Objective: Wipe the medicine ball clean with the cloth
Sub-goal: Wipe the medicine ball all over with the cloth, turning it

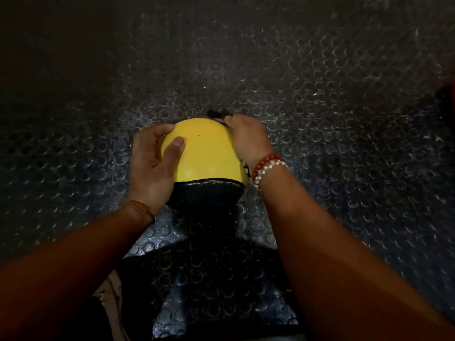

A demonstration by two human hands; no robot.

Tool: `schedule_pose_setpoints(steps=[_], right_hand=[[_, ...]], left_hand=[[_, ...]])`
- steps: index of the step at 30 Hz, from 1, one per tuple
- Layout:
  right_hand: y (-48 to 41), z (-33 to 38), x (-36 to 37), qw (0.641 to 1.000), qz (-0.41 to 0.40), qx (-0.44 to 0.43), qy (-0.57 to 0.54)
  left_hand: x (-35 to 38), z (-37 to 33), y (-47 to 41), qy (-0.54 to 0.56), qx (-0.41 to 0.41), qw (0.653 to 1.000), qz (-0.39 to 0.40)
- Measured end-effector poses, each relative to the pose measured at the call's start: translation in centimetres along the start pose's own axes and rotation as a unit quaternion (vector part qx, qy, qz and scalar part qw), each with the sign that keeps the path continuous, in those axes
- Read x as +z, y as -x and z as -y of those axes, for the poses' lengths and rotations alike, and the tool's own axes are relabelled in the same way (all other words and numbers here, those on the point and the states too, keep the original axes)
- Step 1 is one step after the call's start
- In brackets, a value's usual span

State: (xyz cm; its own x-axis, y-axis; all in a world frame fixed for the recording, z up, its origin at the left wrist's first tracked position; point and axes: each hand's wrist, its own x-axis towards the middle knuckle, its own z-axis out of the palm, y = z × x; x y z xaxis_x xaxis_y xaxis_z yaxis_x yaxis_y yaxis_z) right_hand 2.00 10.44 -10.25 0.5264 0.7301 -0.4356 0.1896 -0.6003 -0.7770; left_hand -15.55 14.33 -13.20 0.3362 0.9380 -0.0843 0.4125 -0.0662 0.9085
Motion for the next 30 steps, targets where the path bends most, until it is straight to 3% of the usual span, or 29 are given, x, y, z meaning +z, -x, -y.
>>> schedule_pose_setpoints(steps=[3,7,9,11,14,16,19,22,25,30], right_hand=[[0.2,-1.5,-0.4,0.99,-0.012,0.098,-0.104],[2.6,-2.8,0.9,0.963,-0.124,0.141,-0.195],[4.2,-2.9,2.1,0.959,-0.182,0.108,-0.186],[5.2,-2.2,2.8,0.974,-0.199,0.021,-0.107],[4.0,-1.1,2.4,0.983,-0.161,-0.093,0.007],[2.4,-0.5,1.6,0.987,-0.105,-0.116,0.039],[0.3,-0.3,0.4,0.998,-0.032,-0.048,-0.038],[-0.6,-1.2,-0.3,0.991,-0.014,0.072,-0.111],[0.5,-3.1,0.0,0.97,-0.053,0.163,-0.171],[4.0,-4.0,2.7,0.93,-0.186,0.179,-0.263]], left_hand=[[0.2,-0.4,0.0,0.002,-0.005,1.0,0.009],[0.4,-0.8,-0.4,-0.052,0.005,0.998,0.021],[0.5,-1.0,-0.7,-0.065,0.006,0.998,0.021],[0.4,-1.0,-0.7,-0.073,0.005,0.997,0.019],[0.2,-1.0,-0.6,-0.084,0.016,0.996,0.019],[0.2,-0.9,-0.6,-0.077,0.022,0.996,0.026],[0.2,-0.7,-0.7,-0.066,0.02,0.997,0.028],[0.3,-0.7,-0.7,-0.065,0.018,0.997,0.029],[0.4,-0.6,-0.9,-0.047,0.009,0.999,0.015],[0.7,-1.1,-1.4,-0.056,-0.008,0.998,0.002]])
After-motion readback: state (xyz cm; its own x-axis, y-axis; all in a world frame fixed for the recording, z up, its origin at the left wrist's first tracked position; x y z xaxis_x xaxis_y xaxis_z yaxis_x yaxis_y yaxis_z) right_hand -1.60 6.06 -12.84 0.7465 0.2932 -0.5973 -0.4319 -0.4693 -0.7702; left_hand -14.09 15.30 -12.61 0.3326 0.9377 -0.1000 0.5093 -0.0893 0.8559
